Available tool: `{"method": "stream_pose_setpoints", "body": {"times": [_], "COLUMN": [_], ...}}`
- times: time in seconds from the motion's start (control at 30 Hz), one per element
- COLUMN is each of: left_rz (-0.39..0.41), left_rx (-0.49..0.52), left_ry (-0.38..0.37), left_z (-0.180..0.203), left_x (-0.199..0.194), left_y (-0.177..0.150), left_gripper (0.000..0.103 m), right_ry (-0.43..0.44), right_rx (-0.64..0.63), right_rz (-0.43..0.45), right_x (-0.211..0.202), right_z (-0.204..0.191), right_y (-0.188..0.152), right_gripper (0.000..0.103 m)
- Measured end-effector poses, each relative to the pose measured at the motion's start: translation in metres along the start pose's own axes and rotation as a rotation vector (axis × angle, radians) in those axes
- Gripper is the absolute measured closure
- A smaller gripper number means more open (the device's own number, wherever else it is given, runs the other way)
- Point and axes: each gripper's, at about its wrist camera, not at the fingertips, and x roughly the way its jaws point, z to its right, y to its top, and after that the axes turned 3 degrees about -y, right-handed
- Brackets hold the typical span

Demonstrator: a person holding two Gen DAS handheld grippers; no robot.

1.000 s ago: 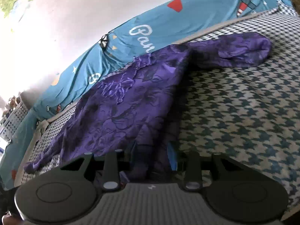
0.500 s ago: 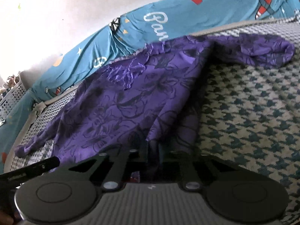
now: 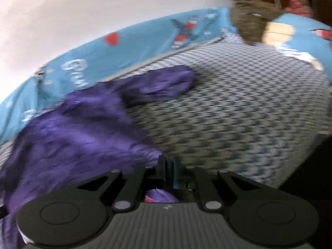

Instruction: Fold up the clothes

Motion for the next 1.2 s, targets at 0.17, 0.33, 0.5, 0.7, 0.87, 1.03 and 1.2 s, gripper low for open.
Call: {"method": "stream_pose_setpoints", "body": {"times": [0.17,0.33,0.5,0.7,0.87,1.03,1.2], "left_rz": [0.009,0.007,0.003,-0.002,-0.019,-0.032,-0.046], "left_rx": [0.005,-0.015,-0.036,-0.049,-0.073,-0.134,-0.185], "left_ry": [0.02,0.032,0.039,0.06,0.094,0.106,0.115], "left_z": [-0.001,-0.007,-0.013,-0.021,-0.033,-0.05,-0.068], "left_x": [-0.002,-0.003,-0.003,-0.006,-0.005,-0.006,-0.008], "left_y": [0.001,0.001,0.002,0.002,0.003,0.003,0.006], "left_gripper": [0.0,0.0,0.0,0.0,0.0,0.0,0.0], "right_ry": [-0.016,0.125,0.305,0.491,0.618,0.706,0.8], "right_rx": [0.01,-0.028,-0.09,-0.187,-0.273,-0.33,-0.403], "right_rz": [-0.009,0.006,-0.015,-0.046,-0.052,-0.07,-0.091], "right_x": [0.004,-0.004,-0.008,-0.018,-0.027,-0.033,-0.039], "right_z": [0.007,-0.007,-0.026,-0.047,-0.064,-0.073,-0.085], "right_y": [0.001,-0.002,-0.009,-0.02,-0.029,-0.036,-0.046], "right_gripper": [0.099,0.099,0.099,0.097,0.093,0.089,0.089]}}
